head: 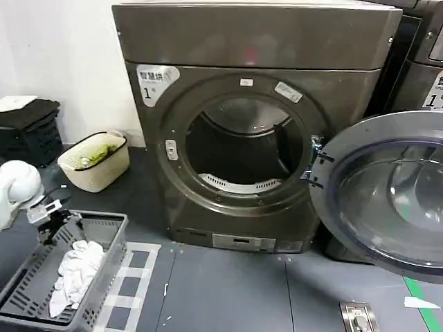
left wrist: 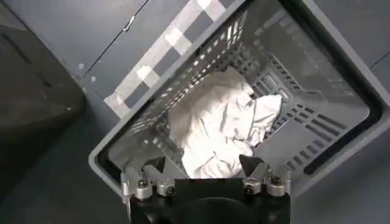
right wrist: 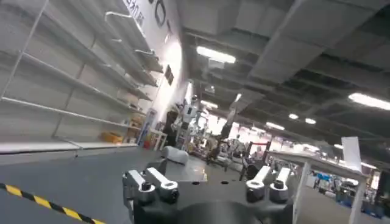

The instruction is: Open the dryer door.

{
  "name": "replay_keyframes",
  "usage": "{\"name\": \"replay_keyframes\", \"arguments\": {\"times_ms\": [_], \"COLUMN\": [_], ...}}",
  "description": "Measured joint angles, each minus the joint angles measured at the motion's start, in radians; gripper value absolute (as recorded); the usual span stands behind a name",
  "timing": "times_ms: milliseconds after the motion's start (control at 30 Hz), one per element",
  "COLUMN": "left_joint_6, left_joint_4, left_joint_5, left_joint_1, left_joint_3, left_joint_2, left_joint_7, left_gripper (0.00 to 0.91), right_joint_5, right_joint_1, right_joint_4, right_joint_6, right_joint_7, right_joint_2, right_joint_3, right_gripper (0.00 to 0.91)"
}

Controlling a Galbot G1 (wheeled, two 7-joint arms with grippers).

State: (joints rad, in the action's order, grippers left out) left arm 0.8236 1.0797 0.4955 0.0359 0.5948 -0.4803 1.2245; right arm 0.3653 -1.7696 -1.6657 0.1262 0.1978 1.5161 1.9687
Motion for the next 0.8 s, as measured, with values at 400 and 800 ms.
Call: {"name": "replay_keyframes", "arguments": {"times_ms": [400,800], "left_joint_6": [0.000,0.000], "left_joint_4": [-0.009,-0.023], "left_joint_5": [-0.004,-0.005], "left_joint_1": [-0.005,-0.010], "left_joint_3": [0.000,0.000], "left_joint_2": [0.001,0.003], "left_joint_7": [0.000,-0.001], "left_gripper": [0.907,0.907], "right_joint_5": [-0.007,-0.021], "right_joint_1": [0.002,0.002], "right_joint_4": [0.006,0.003], "right_joint_6": [0.001,0.000], "right_joint_7": [0.000,-0.002], "right_joint_2": [-0.002,0.001], "right_joint_3": [-0.001,-0.001], "right_gripper": [0.907,0.907]}}
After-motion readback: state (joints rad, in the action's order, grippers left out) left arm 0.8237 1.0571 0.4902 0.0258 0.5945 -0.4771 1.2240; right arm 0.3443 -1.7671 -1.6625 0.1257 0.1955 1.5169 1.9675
